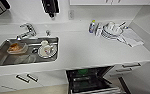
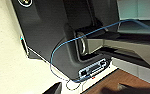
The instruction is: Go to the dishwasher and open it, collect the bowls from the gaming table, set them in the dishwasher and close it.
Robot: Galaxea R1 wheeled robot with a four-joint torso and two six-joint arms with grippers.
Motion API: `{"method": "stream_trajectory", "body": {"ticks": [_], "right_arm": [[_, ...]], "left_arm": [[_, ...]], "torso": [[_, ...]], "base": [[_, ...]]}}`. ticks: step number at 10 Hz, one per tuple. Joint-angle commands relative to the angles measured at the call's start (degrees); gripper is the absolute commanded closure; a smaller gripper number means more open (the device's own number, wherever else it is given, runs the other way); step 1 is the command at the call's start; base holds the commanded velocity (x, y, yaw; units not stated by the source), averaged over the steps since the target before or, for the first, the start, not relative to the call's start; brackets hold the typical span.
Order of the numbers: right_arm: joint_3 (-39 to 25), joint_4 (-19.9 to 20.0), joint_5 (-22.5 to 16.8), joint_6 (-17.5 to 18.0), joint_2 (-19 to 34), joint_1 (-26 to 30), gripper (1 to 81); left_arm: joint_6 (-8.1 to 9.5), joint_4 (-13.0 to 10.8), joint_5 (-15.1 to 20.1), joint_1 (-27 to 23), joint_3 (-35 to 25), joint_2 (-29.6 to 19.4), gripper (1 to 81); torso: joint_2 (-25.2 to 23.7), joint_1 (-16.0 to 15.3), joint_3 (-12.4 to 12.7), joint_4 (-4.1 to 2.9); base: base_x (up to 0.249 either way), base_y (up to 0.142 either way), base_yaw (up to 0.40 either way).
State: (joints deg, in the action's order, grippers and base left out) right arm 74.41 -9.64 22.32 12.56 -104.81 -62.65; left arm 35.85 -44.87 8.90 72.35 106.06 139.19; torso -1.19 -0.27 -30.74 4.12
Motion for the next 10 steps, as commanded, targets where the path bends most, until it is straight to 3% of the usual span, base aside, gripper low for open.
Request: {"method": "stream_trajectory", "body": {"ticks": [1,3,6,8,10], "right_arm": [[-4.5,0.4,-4.7,4.3,4.5,10.9,81.1],[-4.5,0.6,-6.7,5.8,2.6,15.1,81.1],[-3.0,1.6,-6.8,7.0,-1.4,19.9,81.1],[0.1,1.8,-7.1,9.2,-4.4,24.3,81.1],[0.5,2.2,-11.3,10.7,-7.2,28.5,81.1]], "left_arm": [[-1.75,-2.9,-4.6,7.9,7.9,5.0,1.0],[-1.84,-4.2,-10.7,12.1,18.9,10.8,1.0],[-2.28,-4.3,-15.7,16.5,27.9,15.3,1.0],[-2.28,-4.2,-18.3,18.6,34.3,18.8,1.0],[-2.37,-4.2,-19.1,20.4,39.3,23.3,1.0]], "torso": [[0.0,0.0,0.0,0.00],[0.0,0.0,0.0,0.00],[0.0,0.0,0.0,0.00],[0.0,0.0,0.0,0.00],[0.0,0.0,0.0,0.00]], "base": [[0.000,0.000,0.000],[0.000,0.000,0.000],[0.000,0.000,0.000],[0.000,0.000,0.000],[0.000,0.000,0.000]]}}
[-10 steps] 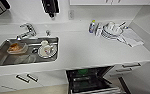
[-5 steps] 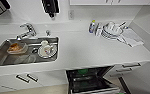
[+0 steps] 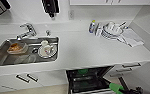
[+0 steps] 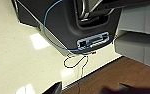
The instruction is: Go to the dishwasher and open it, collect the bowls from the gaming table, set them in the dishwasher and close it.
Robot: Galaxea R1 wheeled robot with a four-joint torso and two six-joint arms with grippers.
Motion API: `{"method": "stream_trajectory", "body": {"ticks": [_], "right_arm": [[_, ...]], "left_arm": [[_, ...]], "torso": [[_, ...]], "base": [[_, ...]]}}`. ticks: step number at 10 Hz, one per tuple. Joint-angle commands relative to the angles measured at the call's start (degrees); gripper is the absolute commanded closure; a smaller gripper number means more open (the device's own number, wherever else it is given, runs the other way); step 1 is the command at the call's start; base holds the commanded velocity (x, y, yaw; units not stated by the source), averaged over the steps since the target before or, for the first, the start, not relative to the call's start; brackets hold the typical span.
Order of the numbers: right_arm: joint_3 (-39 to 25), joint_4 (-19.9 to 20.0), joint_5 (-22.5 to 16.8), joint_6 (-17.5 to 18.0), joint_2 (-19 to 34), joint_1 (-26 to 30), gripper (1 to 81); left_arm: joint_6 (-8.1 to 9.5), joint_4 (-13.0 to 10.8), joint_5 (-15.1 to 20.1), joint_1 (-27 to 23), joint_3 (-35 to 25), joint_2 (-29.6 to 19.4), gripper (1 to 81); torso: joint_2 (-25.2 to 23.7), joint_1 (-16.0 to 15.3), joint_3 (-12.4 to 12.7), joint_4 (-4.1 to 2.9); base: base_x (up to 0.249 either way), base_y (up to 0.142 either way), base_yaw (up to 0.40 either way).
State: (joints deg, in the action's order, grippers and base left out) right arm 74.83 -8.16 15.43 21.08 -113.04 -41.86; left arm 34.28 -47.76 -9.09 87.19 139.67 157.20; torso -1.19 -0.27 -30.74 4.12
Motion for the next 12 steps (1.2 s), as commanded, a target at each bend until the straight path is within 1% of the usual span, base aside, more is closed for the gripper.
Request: {"method": "stream_trajectory", "body": {"ticks": [1,2,3,5,6,7,8,10,12], "right_arm": [[0.7,1.0,-4.9,3.3,-0.1,9.1,81.1],[1.8,1.2,-5.0,3.8,-1.5,10.5,81.1],[2.7,1.2,-5.3,4.3,-2.7,11.3,81.1],[5.5,1.1,-7.5,5.1,-6.3,12.3,81.1],[7.8,1.2,-8.0,6.0,-8.0,12.2,81.1],[9.1,1.2,-8.0,6.4,-9.0,11.9,81.1],[10.3,1.4,-8.8,6.5,-9.5,11.9,81.1],[11.0,1.0,-9.5,7.6,-10.4,11.9,81.1],[13.0,1.2,-10.7,7.8,-12.3,11.8,81.1]], "left_arm": [[-0.88,-1.4,-1.1,6.3,6.9,7.0,1.0],[-2.71,-1.6,-1.0,6.8,7.6,8.8,1.0],[-3.95,-1.6,-0.8,7.5,8.8,10.3,1.0],[-5.54,-1.7,-0.3,8.5,11.2,13.3,1.0],[-6.59,-1.6,-0.3,8.7,12.6,14.7,1.0],[-6.68,-1.6,-0.3,8.8,13.4,15.5,1.0],[-6.68,-1.7,-0.3,8.8,13.9,16.0,1.0],[-6.77,-1.7,-0.3,8.8,13.9,16.0,1.0],[-6.86,-1.7,-0.2,8.8,13.9,16.0,1.0]], "torso": [[0.0,0.0,0.0,0.00],[0.0,0.0,0.0,0.00],[0.0,0.0,0.0,0.00],[0.0,0.0,0.0,0.00],[0.0,0.0,0.0,0.00],[0.0,0.0,0.0,0.00],[0.0,0.0,0.0,0.00],[0.0,0.0,0.0,0.00],[0.0,0.0,0.0,0.00]], "base": [[0.000,0.000,0.000],[0.000,0.000,0.000],[0.000,0.000,0.000],[0.000,0.000,0.000],[0.000,0.000,0.000],[0.000,0.000,0.000],[0.000,0.000,0.000],[0.000,0.000,0.000],[0.000,0.000,0.000]]}}
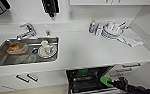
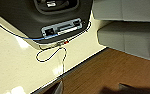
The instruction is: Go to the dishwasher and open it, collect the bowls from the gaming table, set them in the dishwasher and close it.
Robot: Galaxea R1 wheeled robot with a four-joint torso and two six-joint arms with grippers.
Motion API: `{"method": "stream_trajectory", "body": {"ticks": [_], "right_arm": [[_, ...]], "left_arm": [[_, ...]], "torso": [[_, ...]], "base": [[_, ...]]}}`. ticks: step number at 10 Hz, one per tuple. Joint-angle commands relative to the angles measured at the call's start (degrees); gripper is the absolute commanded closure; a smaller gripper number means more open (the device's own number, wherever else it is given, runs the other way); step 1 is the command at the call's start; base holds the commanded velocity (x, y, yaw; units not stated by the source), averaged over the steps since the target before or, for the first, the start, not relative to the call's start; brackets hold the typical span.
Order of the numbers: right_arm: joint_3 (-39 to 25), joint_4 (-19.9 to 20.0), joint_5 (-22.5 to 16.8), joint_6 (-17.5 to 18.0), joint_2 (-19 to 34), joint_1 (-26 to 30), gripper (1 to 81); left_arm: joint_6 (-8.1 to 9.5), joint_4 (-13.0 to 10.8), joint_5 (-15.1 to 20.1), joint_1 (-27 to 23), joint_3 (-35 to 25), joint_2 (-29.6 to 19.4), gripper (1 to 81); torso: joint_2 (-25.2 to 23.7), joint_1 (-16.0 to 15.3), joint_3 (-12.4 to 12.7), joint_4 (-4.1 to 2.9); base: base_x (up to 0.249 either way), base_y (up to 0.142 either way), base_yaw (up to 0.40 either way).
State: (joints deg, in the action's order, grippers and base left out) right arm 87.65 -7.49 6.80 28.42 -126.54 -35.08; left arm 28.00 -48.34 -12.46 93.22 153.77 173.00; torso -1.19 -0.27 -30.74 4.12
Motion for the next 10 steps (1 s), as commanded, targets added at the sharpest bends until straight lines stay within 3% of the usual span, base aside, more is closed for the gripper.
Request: {"method": "stream_trajectory", "body": {"ticks": [1,3,4,6,8,9,10], "right_arm": [[0.5,1.1,-2.1,0.7,1.3,5.2,81.1],[1.0,1.5,-2.1,0.9,1.6,5.9,81.1],[1.1,1.9,-2.3,2.0,1.7,6.6,1.0],[-0.6,1.9,-3.2,2.2,3.4,6.1,1.0],[-4.4,1.2,-8.8,2.2,8.3,5.2,1.0],[-5.0,0.7,-12.7,1.8,11.3,3.3,1.0],[-5.8,0.2,-15.6,1.5,14.9,0.1,1.0]], "left_arm": [[-0.58,-1.1,3.1,2.8,-0.2,0.2,1.0],[-0.58,-1.2,3.1,2.8,-0.2,0.1,1.0],[-0.58,-1.1,3.1,2.8,-0.2,0.1,1.0],[-0.58,-1.1,3.1,2.7,-0.2,0.3,1.0],[0.56,0.8,3.1,1.4,-0.1,0.6,1.0],[1.88,5.6,3.0,1.0,0.0,0.6,1.0],[1.79,9.8,3.1,0.4,0.6,0.7,1.0]], "torso": [[0.0,0.0,0.0,0.00],[0.0,0.0,0.0,0.00],[0.0,0.0,0.0,0.00],[0.0,0.0,0.0,0.00],[0.0,0.0,0.0,0.00],[0.0,0.0,0.0,0.00],[0.0,0.0,0.0,0.00]], "base": [[0.000,0.000,0.000],[0.000,0.000,0.000],[0.000,0.000,0.000],[0.000,0.000,0.000],[0.000,0.000,0.000],[0.000,0.000,0.000],[0.000,0.000,0.000]]}}
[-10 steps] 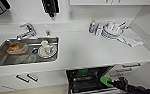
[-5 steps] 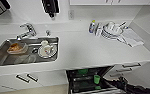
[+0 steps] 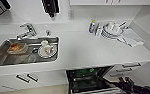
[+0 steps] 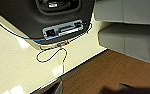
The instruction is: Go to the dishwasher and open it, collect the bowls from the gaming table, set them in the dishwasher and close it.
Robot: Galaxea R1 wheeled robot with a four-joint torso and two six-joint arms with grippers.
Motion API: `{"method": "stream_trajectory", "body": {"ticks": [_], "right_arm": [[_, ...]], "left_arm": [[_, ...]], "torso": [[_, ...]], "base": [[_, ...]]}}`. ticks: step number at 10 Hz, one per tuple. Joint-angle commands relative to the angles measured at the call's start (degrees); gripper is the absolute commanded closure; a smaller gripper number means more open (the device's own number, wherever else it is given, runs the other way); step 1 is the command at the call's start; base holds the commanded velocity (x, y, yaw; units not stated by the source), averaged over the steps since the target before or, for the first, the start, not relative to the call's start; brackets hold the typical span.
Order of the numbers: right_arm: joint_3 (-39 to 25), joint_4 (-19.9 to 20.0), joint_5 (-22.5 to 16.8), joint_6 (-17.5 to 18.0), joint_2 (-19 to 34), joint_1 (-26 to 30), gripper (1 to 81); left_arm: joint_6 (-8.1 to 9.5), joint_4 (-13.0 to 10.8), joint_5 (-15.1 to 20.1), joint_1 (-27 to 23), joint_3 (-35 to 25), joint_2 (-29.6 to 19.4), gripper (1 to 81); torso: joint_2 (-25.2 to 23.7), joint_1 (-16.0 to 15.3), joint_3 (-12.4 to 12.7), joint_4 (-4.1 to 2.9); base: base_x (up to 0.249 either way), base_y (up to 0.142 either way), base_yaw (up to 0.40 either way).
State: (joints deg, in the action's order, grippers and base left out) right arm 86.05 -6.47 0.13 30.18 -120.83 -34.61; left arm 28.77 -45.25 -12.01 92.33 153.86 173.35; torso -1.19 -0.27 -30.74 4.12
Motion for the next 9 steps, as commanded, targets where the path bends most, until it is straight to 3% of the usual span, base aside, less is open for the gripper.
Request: {"method": "stream_trajectory", "body": {"ticks": [1,3,4,6,9], "right_arm": [[-4.2,-1.7,-10.6,-0.7,12.0,-4.9,1.0],[-2.7,-6.5,-10.8,-2.0,14.3,-13.9,1.0],[-2.1,-7.8,-10.4,-2.0,14.4,-18.1,1.0],[-1.8,-10.2,-9.5,-2.3,13.8,-25.7,1.0],[2.3,-12.1,-8.6,-2.4,10.3,-33.9,1.0]], "left_arm": [[1.11,7.8,2.5,1.2,1.4,0.3,1.0],[1.20,8.9,3.7,1.0,2.1,1.2,1.0],[1.29,9.2,5.9,0.4,2.6,1.7,1.0],[1.20,12.4,8.7,-0.3,2.8,1.8,1.0],[1.11,13.1,8.5,-0.4,2.8,1.1,1.0]], "torso": [[0.0,0.0,0.0,0.00],[0.0,0.0,0.0,0.00],[0.0,0.0,0.0,0.00],[0.0,0.0,0.0,0.00],[0.0,0.0,0.0,0.00]], "base": [[0.000,0.000,0.000],[0.000,0.000,0.000],[0.000,0.000,0.000],[0.000,0.000,0.000],[0.000,0.000,0.000]]}}
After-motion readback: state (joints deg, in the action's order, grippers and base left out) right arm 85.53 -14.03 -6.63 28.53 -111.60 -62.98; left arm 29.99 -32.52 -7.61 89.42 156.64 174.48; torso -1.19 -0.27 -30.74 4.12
